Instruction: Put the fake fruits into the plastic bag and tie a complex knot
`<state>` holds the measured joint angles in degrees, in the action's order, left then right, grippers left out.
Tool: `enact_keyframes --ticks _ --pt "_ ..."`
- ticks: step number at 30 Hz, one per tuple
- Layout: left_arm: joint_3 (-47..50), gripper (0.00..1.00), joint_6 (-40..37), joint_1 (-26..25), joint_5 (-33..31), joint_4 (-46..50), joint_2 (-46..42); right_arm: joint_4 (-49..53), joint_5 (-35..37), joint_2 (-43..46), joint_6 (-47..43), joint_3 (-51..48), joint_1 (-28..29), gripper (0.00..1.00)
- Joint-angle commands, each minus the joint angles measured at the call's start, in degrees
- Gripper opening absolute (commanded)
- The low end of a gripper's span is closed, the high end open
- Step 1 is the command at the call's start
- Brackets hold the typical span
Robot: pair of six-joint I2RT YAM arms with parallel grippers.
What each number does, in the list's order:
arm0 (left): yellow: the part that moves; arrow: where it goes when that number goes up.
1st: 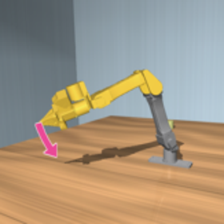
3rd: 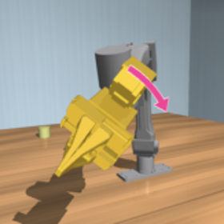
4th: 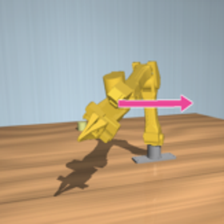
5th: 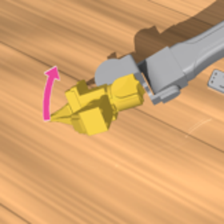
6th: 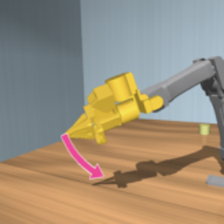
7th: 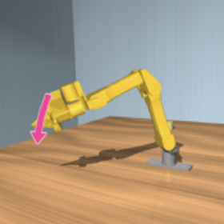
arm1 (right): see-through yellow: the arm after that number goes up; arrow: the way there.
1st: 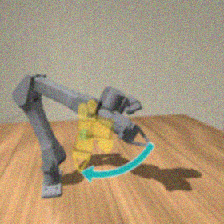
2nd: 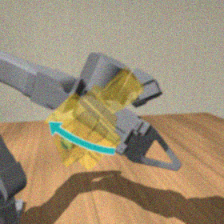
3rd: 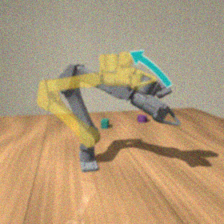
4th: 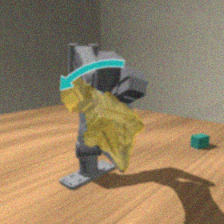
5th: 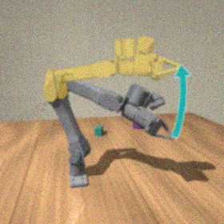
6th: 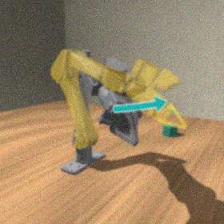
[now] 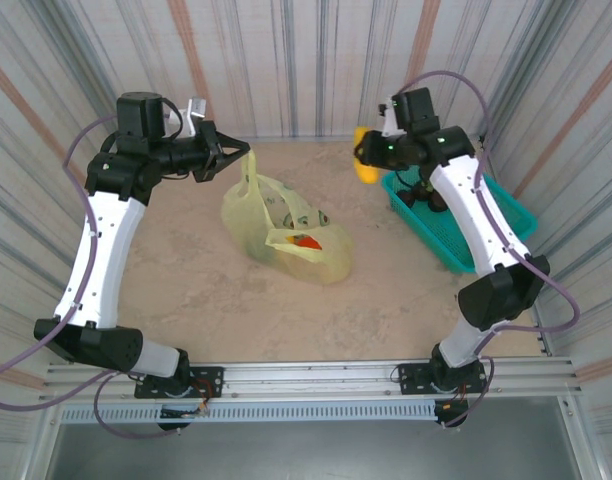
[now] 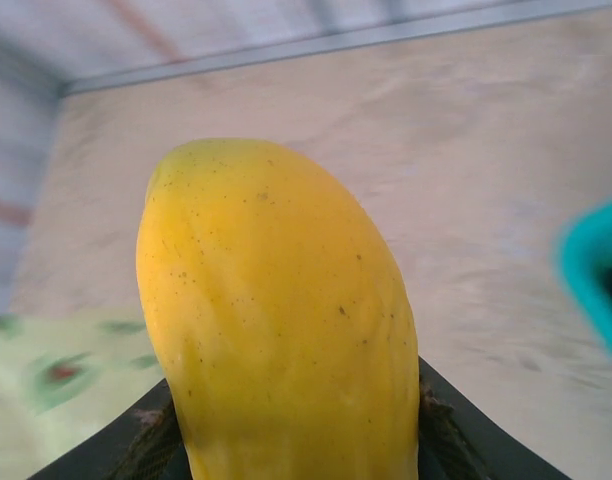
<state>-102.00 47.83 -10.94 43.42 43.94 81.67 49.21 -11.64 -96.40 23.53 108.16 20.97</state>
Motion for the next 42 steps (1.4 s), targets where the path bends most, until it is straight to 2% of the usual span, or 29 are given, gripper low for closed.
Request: enact_keyframes --ticks 1,3,9,17,22,30,33,39,41,42 --pt "-0.2 0.00 -1.3 0.4 -0.2 0.8 -2.0 -2.8 -9.9 -2.1 -0.3 2.0 3.3 0.50" --pt "0.3 0.00 -1.4 0.4 -0.2 0.8 -2.5 -4.3 -12.8 -2.9 -2.6 2.0 6.5 0.49" --pt "2.3 0.00 -1.6 0.8 -0.4 0.9 -4.3 -4.8 -15.6 -4.5 -8.2 2.2 13.1 0.51" --pt "3.3 0.00 -1.6 1.3 0.1 0.4 -5.5 -5.1 -12.4 -7.4 -12.1 1.5 19.9 0.52" --pt "3.4 0.00 -1.5 1.4 0.2 0.3 -5.6 -10.6 -12.8 -7.1 -9.4 -2.9 21.6 0.52" --pt "3.9 0.00 -1.6 1.4 0.4 0.1 -6.2 -17.9 -7.1 -7.9 -5.3 -4.9 22.7 0.55" --pt "3.5 0.00 -1.8 1.7 0.3 0.2 -6.3 -16.4 -7.1 -8.2 -6.4 -6.8 22.9 0.54" --pt "3.9 0.00 -2.2 2.0 0.2 0.5 -7.0 -10.5 -5.4 -4.2 -14.3 -14.7 23.5 0.55" --pt "4.1 0.00 -2.1 2.0 0.2 0.3 -7.1 -9.6 -4.3 -3.0 -15.0 -17.1 23.4 0.61" --pt "4.1 0.00 -2.1 2.0 0.2 0.3 -7.1 -9.2 -3.7 -2.6 -15.3 -17.8 23.5 0.69"
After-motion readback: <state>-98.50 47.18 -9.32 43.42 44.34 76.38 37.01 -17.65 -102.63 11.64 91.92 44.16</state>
